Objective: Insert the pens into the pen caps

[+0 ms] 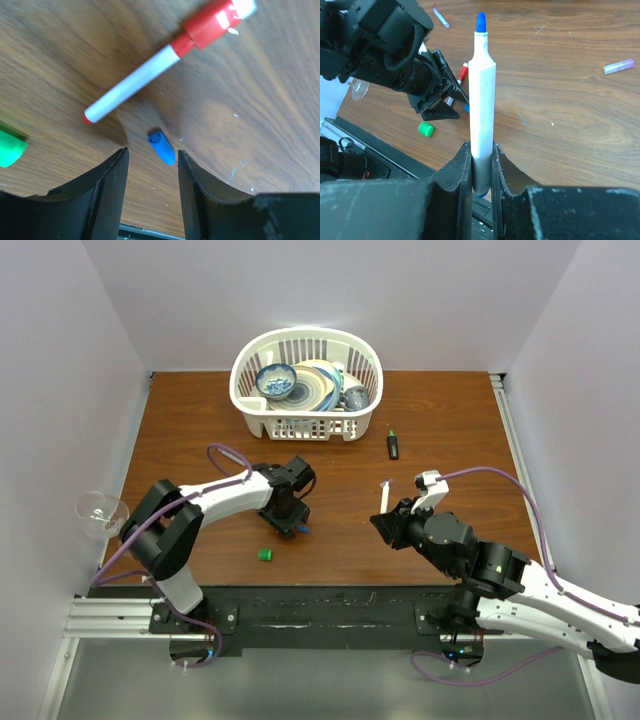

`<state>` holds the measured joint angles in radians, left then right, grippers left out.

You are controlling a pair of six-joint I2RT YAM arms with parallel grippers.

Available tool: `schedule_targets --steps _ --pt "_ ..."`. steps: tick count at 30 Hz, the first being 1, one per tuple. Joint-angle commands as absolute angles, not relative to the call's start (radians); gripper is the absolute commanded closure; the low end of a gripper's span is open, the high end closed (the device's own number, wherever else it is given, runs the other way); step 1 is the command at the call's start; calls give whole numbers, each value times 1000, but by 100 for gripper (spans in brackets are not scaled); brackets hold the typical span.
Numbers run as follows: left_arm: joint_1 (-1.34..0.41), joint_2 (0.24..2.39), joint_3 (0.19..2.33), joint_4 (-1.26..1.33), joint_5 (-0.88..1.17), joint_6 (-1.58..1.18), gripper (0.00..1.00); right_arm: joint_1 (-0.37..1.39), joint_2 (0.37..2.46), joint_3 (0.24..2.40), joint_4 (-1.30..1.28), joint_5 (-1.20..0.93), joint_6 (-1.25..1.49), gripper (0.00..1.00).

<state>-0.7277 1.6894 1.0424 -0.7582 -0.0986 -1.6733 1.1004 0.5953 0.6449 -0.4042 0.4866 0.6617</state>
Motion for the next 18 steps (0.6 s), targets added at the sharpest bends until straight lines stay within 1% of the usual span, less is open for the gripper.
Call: schedule_targets --steps 1,6,11,14,18 --pt "-730 1712 1035 -746 -104 -1721 53 1104 589 654 -379 505 653 100" --pt "-729 1721 1048 -758 -113 -1716 53 1104 560 641 -390 505 661 100" --pt "-730 1718 1051 -773 -123 -1721 56 1103 545 638 -397 508 660 100" --pt "-729 1720 1057 -781 -136 -1723 60 1103 540 638 -399 506 660 100" --pt "-732 1738 1066 -779 -130 -1715 60 1104 537 637 -400 503 658 100"
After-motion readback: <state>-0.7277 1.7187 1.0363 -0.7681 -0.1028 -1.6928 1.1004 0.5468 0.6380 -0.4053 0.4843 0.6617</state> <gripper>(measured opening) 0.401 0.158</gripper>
